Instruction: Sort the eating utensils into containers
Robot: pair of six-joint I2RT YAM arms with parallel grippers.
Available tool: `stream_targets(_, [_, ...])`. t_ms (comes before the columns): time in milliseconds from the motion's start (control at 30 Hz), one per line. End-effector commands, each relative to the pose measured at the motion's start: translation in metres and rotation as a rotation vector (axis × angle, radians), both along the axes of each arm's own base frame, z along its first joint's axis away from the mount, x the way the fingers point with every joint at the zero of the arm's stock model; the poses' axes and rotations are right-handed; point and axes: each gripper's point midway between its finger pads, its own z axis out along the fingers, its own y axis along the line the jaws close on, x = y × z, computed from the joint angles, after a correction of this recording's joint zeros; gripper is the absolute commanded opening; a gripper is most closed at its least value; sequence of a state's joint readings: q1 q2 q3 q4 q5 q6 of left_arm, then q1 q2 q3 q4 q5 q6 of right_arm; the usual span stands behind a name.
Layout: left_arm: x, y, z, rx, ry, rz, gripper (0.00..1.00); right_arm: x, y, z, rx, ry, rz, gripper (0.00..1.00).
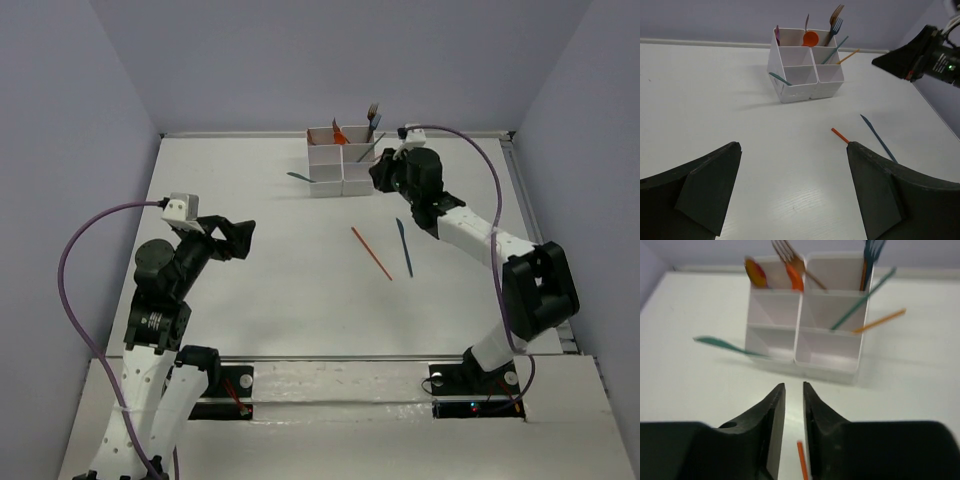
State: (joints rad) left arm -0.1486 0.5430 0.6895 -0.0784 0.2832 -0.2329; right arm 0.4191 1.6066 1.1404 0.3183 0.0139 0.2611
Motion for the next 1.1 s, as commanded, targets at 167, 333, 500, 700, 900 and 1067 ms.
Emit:
stream_targets(167, [-0.009, 0.001, 0.032, -0.015, -0.112, -0.004, 0.99, -0.082, -0.005, -0.152, -0.359, 0.603, 0.14, 0.55])
stream_targets(333, [-0.011, 0.0, 0.032, -0.015, -0.117, -0.01, 0.99, -0.1, 0.009, -0.184, -0.44, 0.701, 0.207, 0.59])
stream_targets(500, [-0.011, 0.0, 0.033, -0.018, -0.118, -0.013, 0.99, -0.095, 0.02, -0.203, -0.497, 0.725, 0.214, 0.56])
stream_targets(700, [-0.013, -0.001, 0.034, -0.018, -0.124, -0.019, 0.99, -0.089, 0.019, -0.226, -0.578, 0.763, 0.17, 0.42])
stream_targets(900, [-0.013, -0.002, 0.034, -0.017, -0.124, -0.024, 0.99, -0.086, 0.029, -0.237, -0.608, 0.776, 0.176, 0.16])
stream_targets(1067, [-0.013, -0.002, 0.034, -0.017, -0.124, -0.027, 0.99, -0.074, 0.035, -0.222, -0.577, 0.722, 0.161, 0.07])
